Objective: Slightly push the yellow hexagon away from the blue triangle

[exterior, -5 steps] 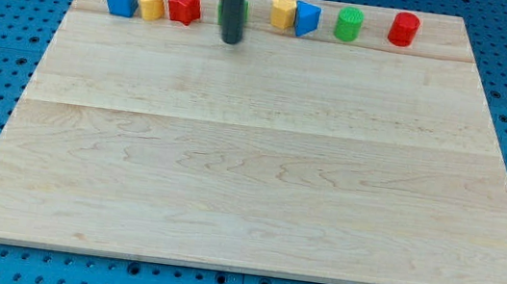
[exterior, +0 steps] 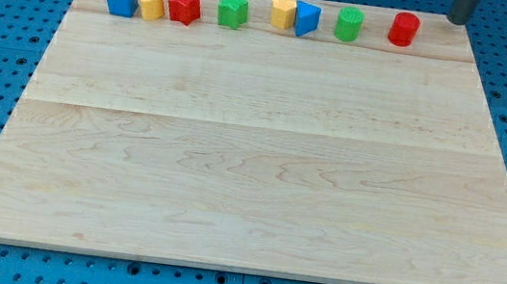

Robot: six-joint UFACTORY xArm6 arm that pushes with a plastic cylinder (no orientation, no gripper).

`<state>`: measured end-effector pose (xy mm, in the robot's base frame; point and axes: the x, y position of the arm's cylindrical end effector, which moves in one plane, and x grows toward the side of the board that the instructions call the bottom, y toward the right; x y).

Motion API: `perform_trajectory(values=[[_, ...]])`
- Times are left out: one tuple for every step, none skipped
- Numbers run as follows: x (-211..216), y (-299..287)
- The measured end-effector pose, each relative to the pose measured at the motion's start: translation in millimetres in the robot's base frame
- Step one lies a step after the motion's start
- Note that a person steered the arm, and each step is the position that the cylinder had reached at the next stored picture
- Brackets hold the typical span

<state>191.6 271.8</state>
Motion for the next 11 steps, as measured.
perform_trajectory(values=[[-1,-4],[1,-34],[0,-167],[1,-185],[1,-228],[2,-247],[2,-251],[2,-252],[4,-263],[6,-263],[6,-263]])
